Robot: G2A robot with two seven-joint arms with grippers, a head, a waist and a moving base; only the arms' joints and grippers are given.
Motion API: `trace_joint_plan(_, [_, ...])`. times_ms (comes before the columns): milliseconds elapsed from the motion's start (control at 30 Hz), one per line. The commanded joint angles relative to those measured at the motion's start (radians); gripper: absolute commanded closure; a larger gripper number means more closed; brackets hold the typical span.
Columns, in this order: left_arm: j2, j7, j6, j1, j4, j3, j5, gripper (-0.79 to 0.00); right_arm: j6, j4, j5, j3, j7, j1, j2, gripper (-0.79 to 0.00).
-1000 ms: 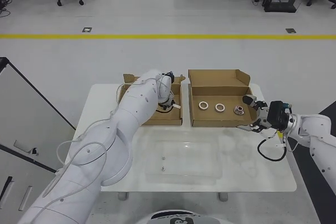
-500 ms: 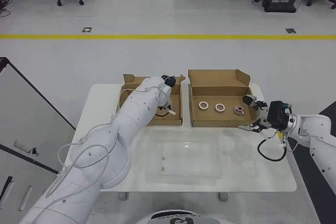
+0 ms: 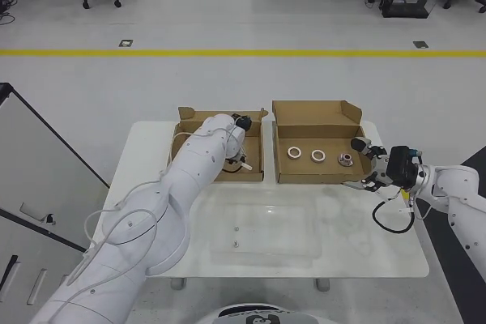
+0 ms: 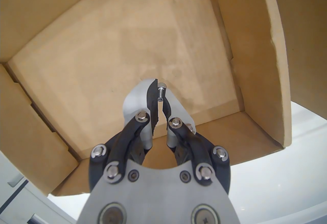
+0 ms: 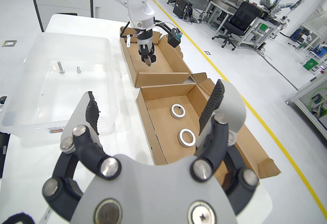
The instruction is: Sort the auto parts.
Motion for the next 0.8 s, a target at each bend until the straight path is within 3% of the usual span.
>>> trace_joint_plan(0, [-0.001, -0.002, -0.001, 0.001, 0.003, -0.003, 0.001, 0.000, 0.000, 0.000, 0.000, 0.000, -0.001, 0.000, 0.000, -0.785])
trace_joint_plan(100, [-0.002, -0.005, -0.004, 0.002, 0.007, -0.009, 0.000, -0.003, 0.000, 0.000, 0.000, 0.000, -0.001, 0.000, 0.000, -0.785])
trace_joint_plan(167, [-0.002, -0.005, -0.006, 0.002, 0.012, -0.015, -0.004, -0.169, 0.000, 0.000, 0.000, 0.000, -0.001, 0.000, 0.000, -0.785])
trace_joint_plan(300, [0.000, 0.000, -0.027, 0.002, 0.021, -0.030, -0.018, -0.366, 0.000, 0.000, 0.000, 0.000, -0.001, 0.000, 0.000, -0.785])
trace_joint_plan(333, [0.000, 0.000, -0.030, 0.001, 0.023, -0.032, -0.018, -0.440, 0.000, 0.000, 0.000, 0.000, -0.001, 0.000, 0.000, -0.785])
trace_joint_plan(400, [0.002, 0.006, -0.035, 0.000, 0.028, -0.041, -0.028, -0.665, 0.000, 0.000, 0.000, 0.000, -0.001, 0.000, 0.000, -0.785])
trace_joint_plan(467, [0.004, 0.009, -0.041, -0.003, 0.032, -0.046, -0.028, -0.760, 0.000, 0.000, 0.000, 0.000, -0.001, 0.000, 0.000, -0.785])
trace_joint_plan(767, [0.020, 0.054, -0.060, -0.023, 0.044, -0.075, -0.041, -0.785, 0.000, 0.000, 0.000, 0.000, -0.001, 0.000, 0.000, -0.785])
